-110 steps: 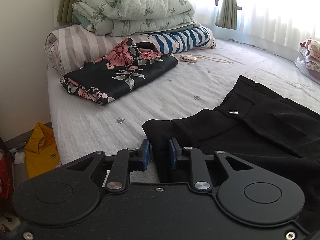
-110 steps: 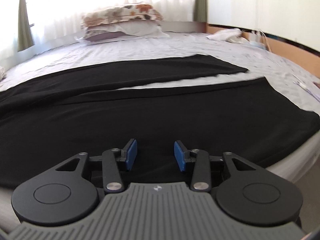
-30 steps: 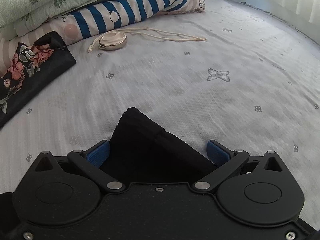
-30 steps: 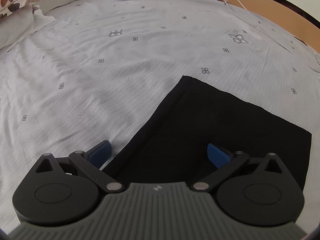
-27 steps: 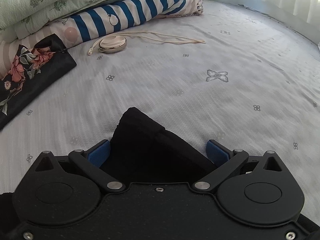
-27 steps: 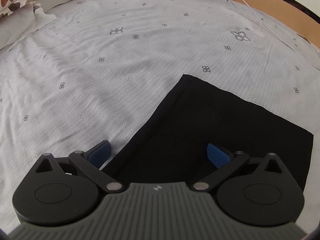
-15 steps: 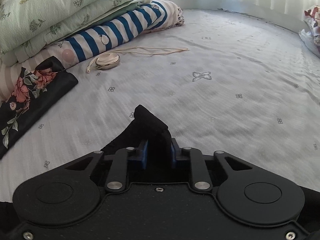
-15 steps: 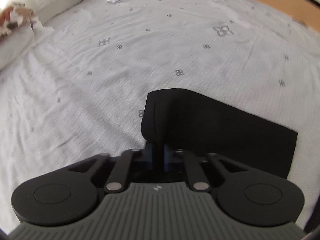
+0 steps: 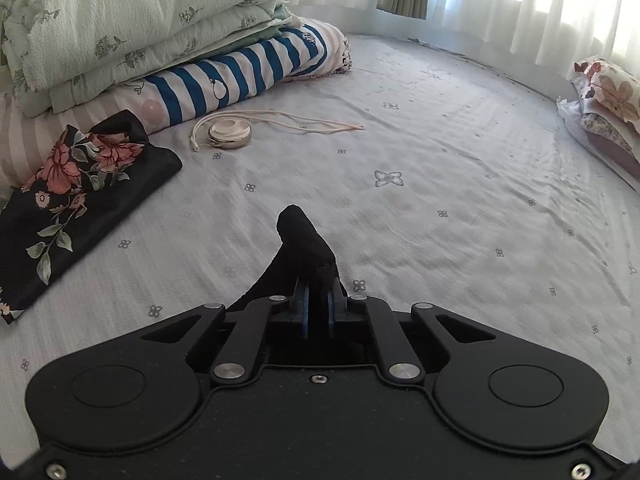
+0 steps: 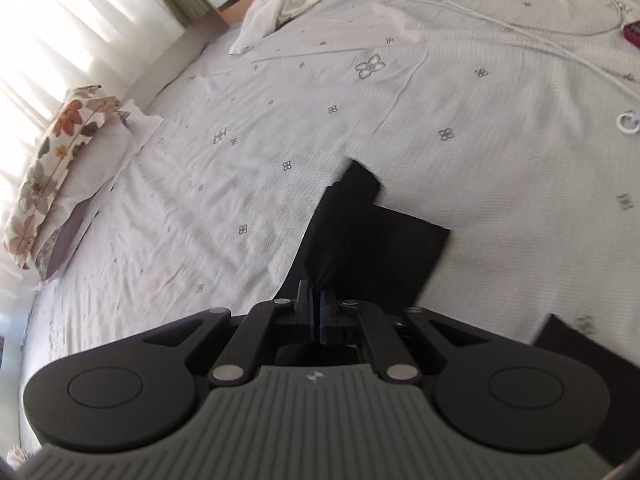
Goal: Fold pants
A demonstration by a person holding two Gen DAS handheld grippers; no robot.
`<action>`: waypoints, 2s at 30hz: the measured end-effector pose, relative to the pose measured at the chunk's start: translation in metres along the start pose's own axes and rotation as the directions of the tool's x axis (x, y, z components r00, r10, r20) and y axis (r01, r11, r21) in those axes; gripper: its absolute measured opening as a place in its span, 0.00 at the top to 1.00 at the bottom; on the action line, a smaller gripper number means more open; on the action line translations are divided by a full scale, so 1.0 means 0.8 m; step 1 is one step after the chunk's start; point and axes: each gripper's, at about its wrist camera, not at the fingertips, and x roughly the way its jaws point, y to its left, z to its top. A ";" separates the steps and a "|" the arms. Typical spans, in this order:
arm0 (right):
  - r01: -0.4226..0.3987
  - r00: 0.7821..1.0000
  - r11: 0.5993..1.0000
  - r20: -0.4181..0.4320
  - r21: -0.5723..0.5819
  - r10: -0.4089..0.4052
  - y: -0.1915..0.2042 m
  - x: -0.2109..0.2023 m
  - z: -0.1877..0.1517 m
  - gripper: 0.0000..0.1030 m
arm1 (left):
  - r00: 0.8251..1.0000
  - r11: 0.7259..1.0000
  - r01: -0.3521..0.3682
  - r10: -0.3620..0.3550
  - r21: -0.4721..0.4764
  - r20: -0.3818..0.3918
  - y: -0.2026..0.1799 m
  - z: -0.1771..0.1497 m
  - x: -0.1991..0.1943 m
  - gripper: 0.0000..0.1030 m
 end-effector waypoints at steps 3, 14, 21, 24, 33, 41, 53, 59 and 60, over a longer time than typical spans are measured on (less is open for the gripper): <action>-0.012 1.000 0.999 0.007 -0.049 0.012 -0.007 -0.028 -0.006 0.96 | 1.000 1.000 0.021 -0.021 -0.008 -0.002 0.021 -0.001 -0.024 0.92; -0.037 0.999 0.991 0.014 -0.126 0.039 -0.087 -0.137 -0.054 0.96 | 0.999 0.999 0.038 -0.038 0.016 -0.025 0.120 -0.046 -0.084 0.92; 0.005 0.999 0.972 0.033 -0.235 0.003 -0.126 -0.187 -0.100 0.96 | 0.998 0.999 0.033 -0.033 -0.002 -0.046 0.174 -0.080 -0.109 0.92; 0.013 0.999 0.964 0.047 -0.264 -0.001 -0.137 -0.207 -0.113 0.96 | 0.998 0.999 0.038 -0.038 -0.011 -0.041 0.192 -0.088 -0.121 0.92; 0.033 0.998 0.953 0.058 -0.301 -0.016 -0.167 -0.247 -0.141 0.96 | 0.999 0.999 0.015 -0.014 0.029 -0.037 0.214 -0.109 -0.130 0.91; 0.074 0.997 0.951 0.041 -0.300 -0.064 -0.195 -0.244 -0.155 0.95 | 0.996 1.000 0.004 -0.004 0.005 -0.091 0.234 -0.138 -0.107 0.90; 0.081 0.997 0.921 0.033 -0.381 -0.074 -0.192 -0.238 -0.165 0.59 | 0.995 0.995 -0.085 0.088 0.053 -0.052 0.216 -0.150 -0.108 0.69; 0.017 0.998 0.892 0.058 -0.453 0.010 -0.170 -0.276 -0.178 0.37 | 0.993 0.989 -0.062 0.048 0.137 0.104 0.189 -0.150 -0.154 0.27; 0.010 0.997 0.882 0.069 -0.472 0.025 -0.163 -0.285 -0.181 0.35 | 0.991 0.987 -0.050 0.030 0.152 0.134 0.183 -0.151 -0.164 0.15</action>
